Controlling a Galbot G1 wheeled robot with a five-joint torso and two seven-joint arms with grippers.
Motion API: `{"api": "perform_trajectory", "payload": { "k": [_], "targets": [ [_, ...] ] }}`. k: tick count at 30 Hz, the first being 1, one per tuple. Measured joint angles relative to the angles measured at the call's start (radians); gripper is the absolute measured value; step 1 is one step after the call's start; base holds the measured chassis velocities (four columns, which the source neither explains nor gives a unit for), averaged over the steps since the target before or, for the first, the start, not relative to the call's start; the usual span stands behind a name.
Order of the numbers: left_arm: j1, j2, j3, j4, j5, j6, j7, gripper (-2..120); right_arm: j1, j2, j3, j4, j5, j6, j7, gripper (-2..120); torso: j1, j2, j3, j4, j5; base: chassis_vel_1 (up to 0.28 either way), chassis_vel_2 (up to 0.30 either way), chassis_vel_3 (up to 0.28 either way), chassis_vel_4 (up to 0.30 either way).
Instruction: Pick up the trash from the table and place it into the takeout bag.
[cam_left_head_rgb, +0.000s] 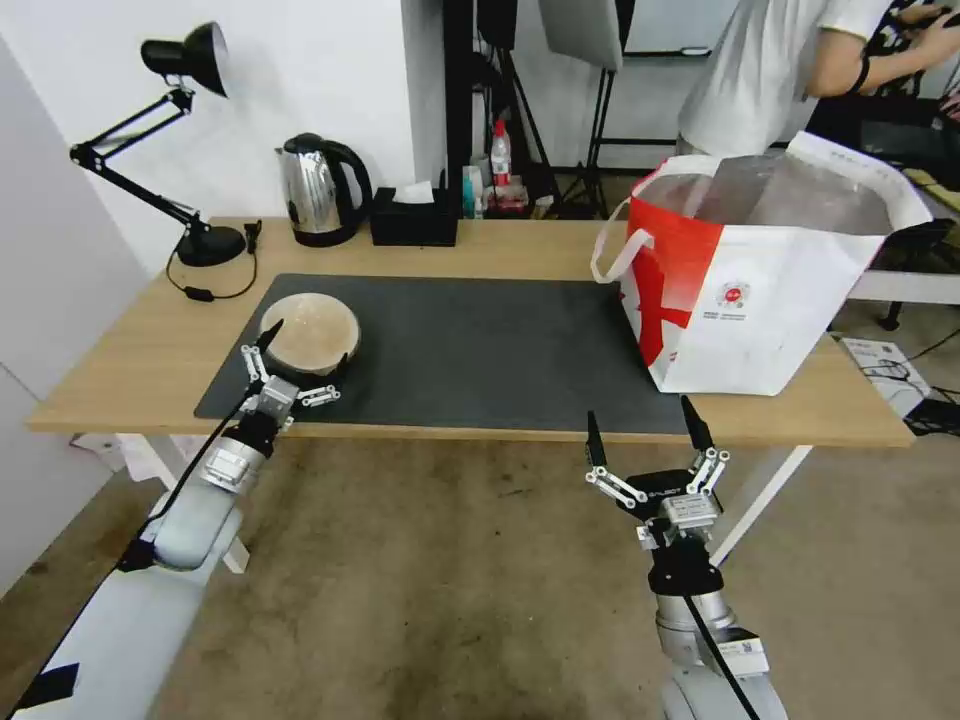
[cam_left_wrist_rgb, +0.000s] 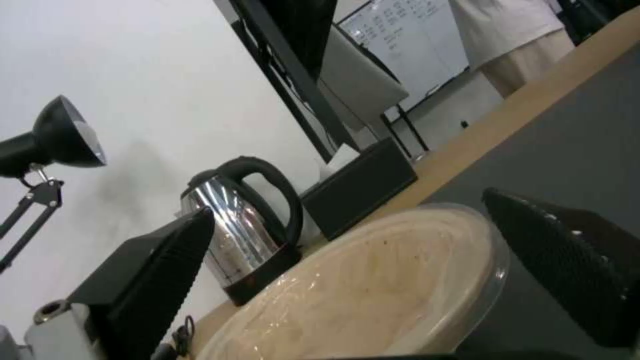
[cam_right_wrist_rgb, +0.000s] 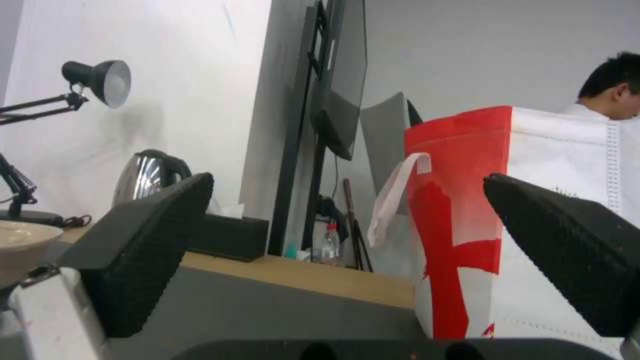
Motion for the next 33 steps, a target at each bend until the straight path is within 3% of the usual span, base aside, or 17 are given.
{"api": "perform_trajectory", "payload": {
  "k": [33],
  "targets": [
    [-0.027,0.009,0.022,0.029,0.021,0.004,0.002,100,0.0,0.0,0.0,0.0,0.0,0.0,0.0,100,0.0,0.0,0.0,0.0,0.0,0.0,0.0,0.0,0.0]
  ]
}}
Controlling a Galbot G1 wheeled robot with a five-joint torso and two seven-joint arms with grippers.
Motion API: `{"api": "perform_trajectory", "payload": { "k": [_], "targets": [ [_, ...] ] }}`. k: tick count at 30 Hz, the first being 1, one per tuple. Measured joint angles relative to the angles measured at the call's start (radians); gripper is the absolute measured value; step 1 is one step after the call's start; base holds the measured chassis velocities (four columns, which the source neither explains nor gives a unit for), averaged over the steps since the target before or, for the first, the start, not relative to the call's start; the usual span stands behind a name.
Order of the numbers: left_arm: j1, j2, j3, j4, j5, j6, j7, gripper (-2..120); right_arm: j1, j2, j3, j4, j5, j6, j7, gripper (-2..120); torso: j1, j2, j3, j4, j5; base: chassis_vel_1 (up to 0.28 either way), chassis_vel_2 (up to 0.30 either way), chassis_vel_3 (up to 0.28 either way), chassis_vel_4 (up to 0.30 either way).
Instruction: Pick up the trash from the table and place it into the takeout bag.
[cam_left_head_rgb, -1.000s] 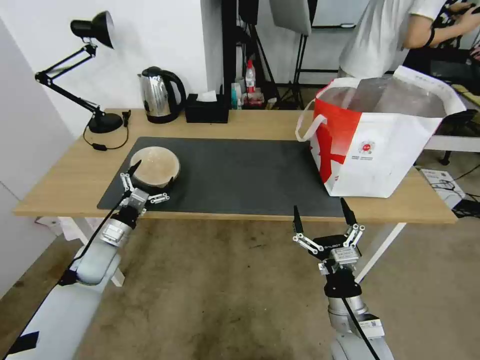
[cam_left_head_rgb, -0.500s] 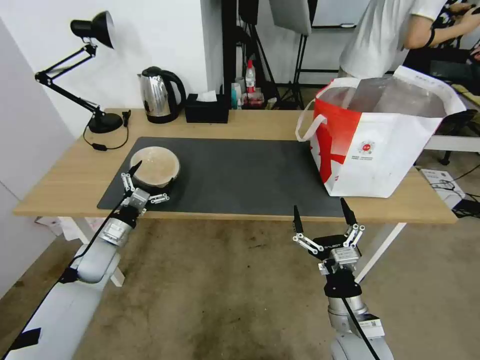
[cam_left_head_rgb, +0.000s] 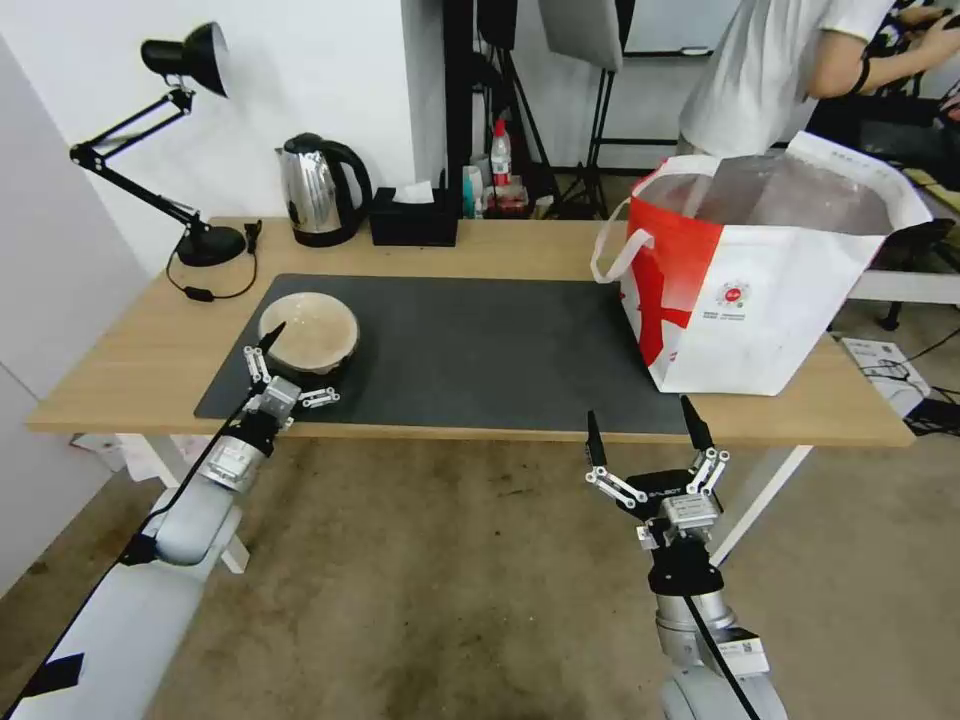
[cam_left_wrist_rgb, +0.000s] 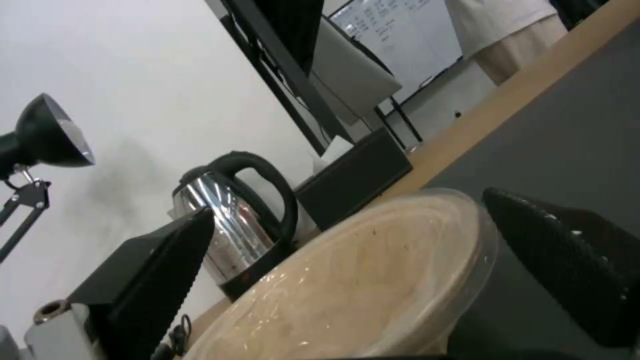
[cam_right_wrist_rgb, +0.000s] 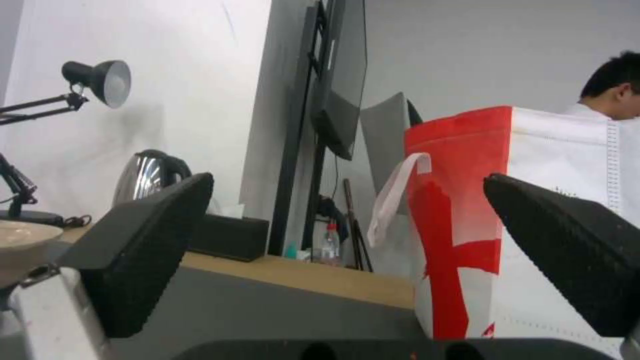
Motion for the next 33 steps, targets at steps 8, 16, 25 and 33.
{"api": "perform_trajectory", "payload": {
  "k": [8,16,25,33],
  "targets": [
    [-0.009,0.003,0.011,0.004,-0.001,0.001,0.0,100,0.0,0.0,0.0,0.0,0.0,0.0,0.0,100,0.0,0.0,0.0,0.0,0.0,0.0,0.0,0.0,0.0],
    [-0.01,0.01,0.018,0.013,-0.002,0.001,0.012,100,0.0,0.0,0.0,0.0,0.0,0.0,0.0,100,0.0,0.0,0.0,0.0,0.0,0.0,0.0,0.0,0.0],
    [-0.018,0.021,0.023,0.036,-0.002,0.001,0.019,100,0.0,0.0,0.0,0.0,0.0,0.0,0.0,100,0.0,0.0,0.0,0.0,0.0,0.0,0.0,0.0,0.0],
    [-0.018,0.022,0.022,0.042,0.001,0.0,0.02,100,0.0,0.0,0.0,0.0,0.0,0.0,0.0,100,0.0,0.0,0.0,0.0,0.0,0.0,0.0,0.0,0.0]
  ]
}}
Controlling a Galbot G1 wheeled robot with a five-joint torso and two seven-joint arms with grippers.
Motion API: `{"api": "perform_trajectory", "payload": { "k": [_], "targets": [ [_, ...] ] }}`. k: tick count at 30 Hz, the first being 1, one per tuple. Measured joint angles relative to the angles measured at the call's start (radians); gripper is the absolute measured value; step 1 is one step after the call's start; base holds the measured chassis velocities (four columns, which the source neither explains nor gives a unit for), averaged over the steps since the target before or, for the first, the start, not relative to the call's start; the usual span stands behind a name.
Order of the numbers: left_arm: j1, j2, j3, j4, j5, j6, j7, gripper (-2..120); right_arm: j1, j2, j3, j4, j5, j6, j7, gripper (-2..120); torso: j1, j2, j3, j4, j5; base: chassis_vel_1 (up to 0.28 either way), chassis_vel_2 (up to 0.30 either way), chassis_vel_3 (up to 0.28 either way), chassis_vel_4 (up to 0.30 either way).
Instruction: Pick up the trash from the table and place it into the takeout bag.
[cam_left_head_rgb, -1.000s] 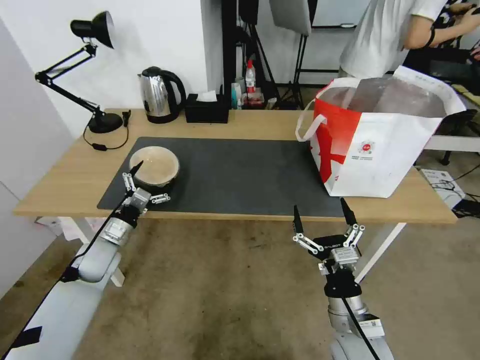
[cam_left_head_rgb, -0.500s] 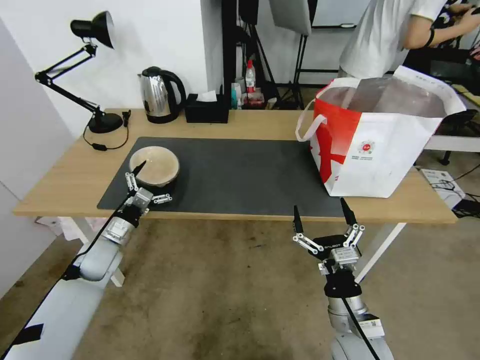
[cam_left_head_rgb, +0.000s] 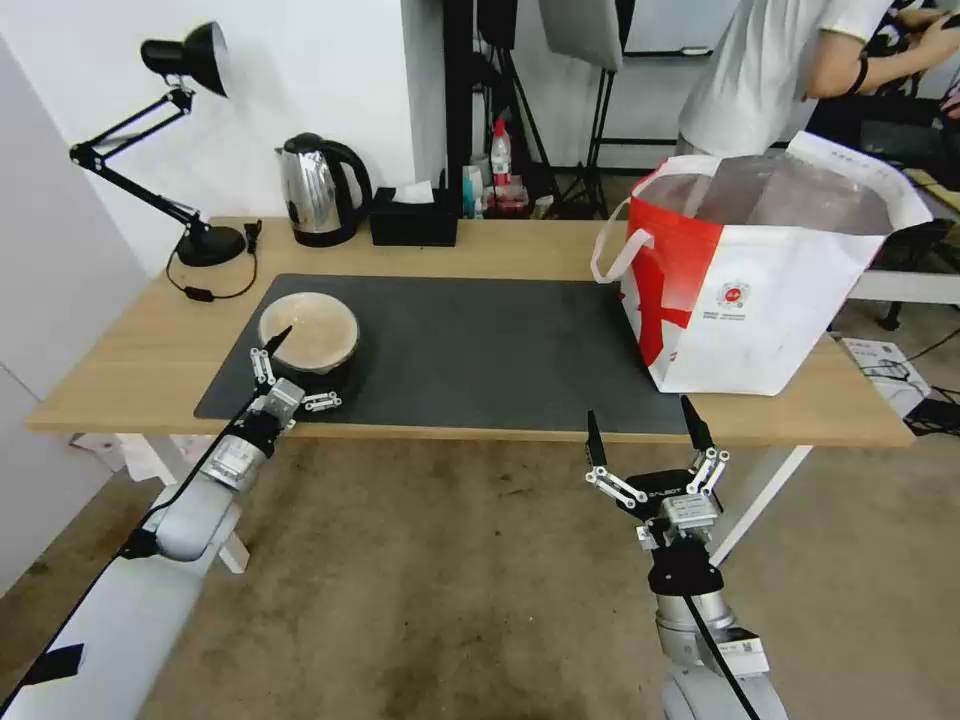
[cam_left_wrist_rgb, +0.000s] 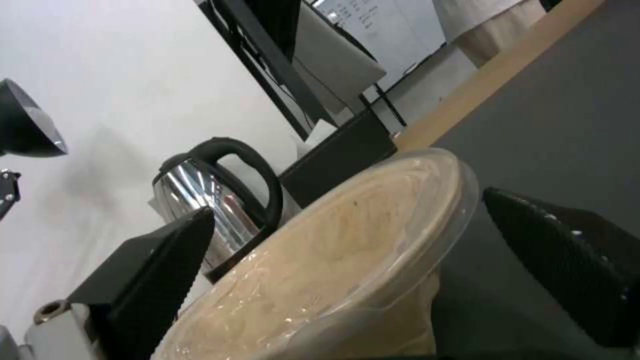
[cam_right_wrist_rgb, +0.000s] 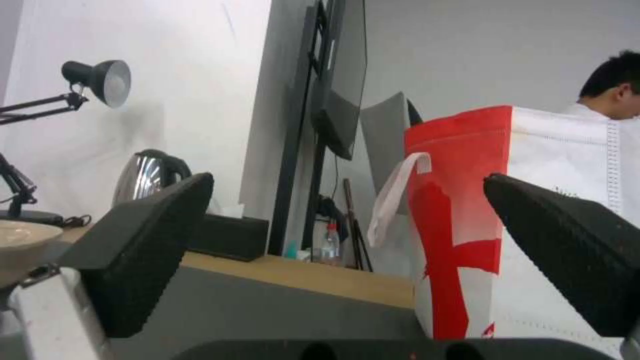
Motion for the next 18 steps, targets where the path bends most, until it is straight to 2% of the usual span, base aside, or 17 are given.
{"api": "perform_trajectory", "payload": {
  "k": [18],
  "targets": [
    [-0.007,-0.001,-0.004,0.016,0.015,0.0,-0.002,100,0.0,0.0,0.0,0.0,0.0,0.0,0.0,100,0.0,0.0,0.0,0.0,0.0,0.0,0.0,0.0,0.0]
  ]
}}
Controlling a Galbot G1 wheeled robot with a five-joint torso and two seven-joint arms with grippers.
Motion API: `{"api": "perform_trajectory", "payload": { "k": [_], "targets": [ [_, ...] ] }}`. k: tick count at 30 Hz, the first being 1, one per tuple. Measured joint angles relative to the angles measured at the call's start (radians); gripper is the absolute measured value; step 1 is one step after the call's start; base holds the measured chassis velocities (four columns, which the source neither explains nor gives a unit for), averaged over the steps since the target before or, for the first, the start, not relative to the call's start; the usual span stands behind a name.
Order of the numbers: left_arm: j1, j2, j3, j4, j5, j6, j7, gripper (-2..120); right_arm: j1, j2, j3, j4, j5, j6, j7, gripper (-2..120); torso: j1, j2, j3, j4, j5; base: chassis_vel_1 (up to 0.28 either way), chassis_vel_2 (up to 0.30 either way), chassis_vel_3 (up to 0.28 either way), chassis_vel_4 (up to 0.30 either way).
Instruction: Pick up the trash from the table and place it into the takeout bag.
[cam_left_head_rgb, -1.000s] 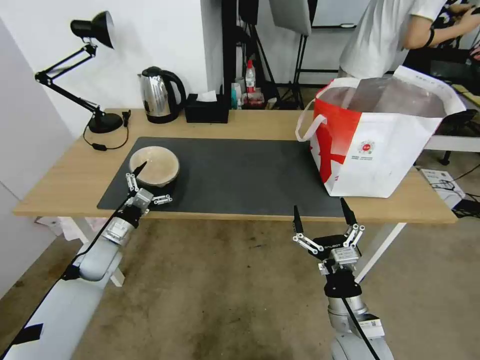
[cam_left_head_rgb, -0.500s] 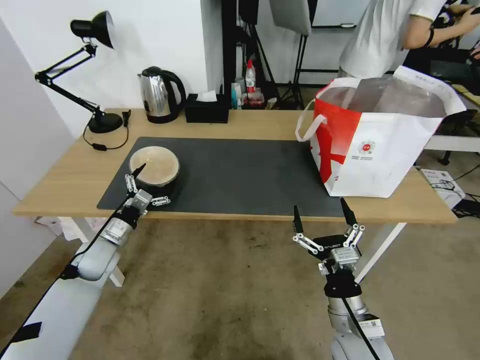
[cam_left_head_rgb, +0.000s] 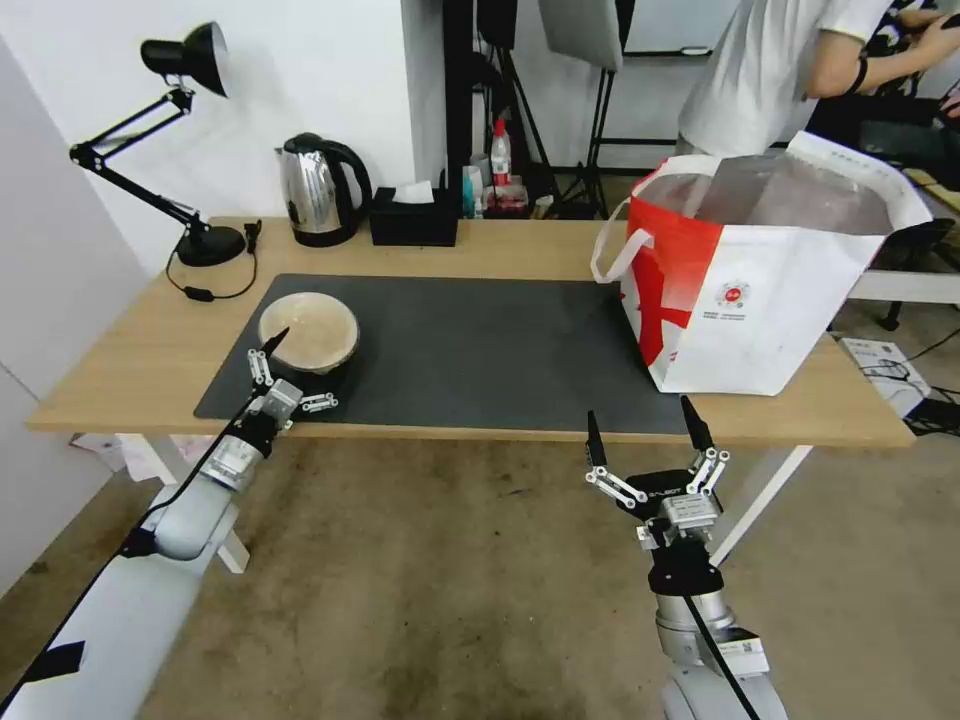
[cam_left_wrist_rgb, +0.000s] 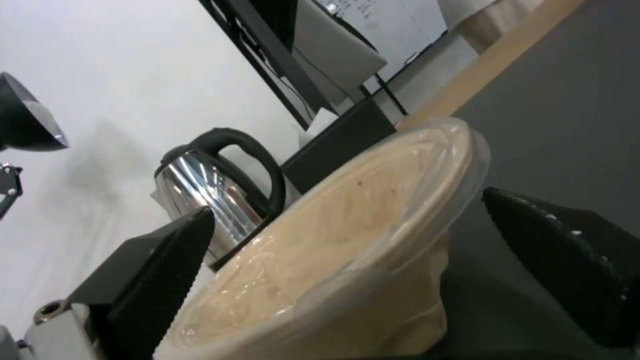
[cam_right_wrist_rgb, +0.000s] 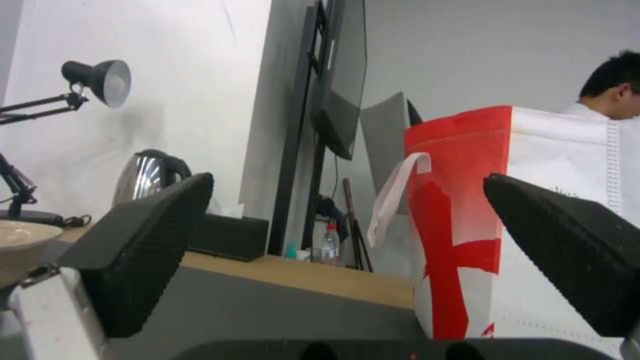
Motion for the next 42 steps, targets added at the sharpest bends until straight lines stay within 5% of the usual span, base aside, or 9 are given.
{"api": "perform_trajectory", "payload": {
  "k": [15,38,42],
  "targets": [
    [-0.004,-0.001,-0.002,0.015,0.014,0.0,-0.001,95,0.0,0.0,0.0,0.0,0.0,0.0,0.0,100,0.0,0.0,0.0,0.0,0.0,0.0,0.0,0.0,0.0],
    [0.029,0.01,-0.032,-0.013,0.012,-0.002,-0.003,6,0.0,0.0,0.0,0.0,0.0,0.0,0.0,100,0.0,0.0,0.0,0.0,0.0,0.0,0.0,0.0,0.0],
    [0.033,0.013,-0.037,-0.019,0.012,-0.002,-0.003,0,0.0,0.0,0.0,0.0,0.0,0.0,0.0,100,0.0,0.0,0.0,0.0,0.0,0.0,0.0,0.0,0.0]
  ]
}}
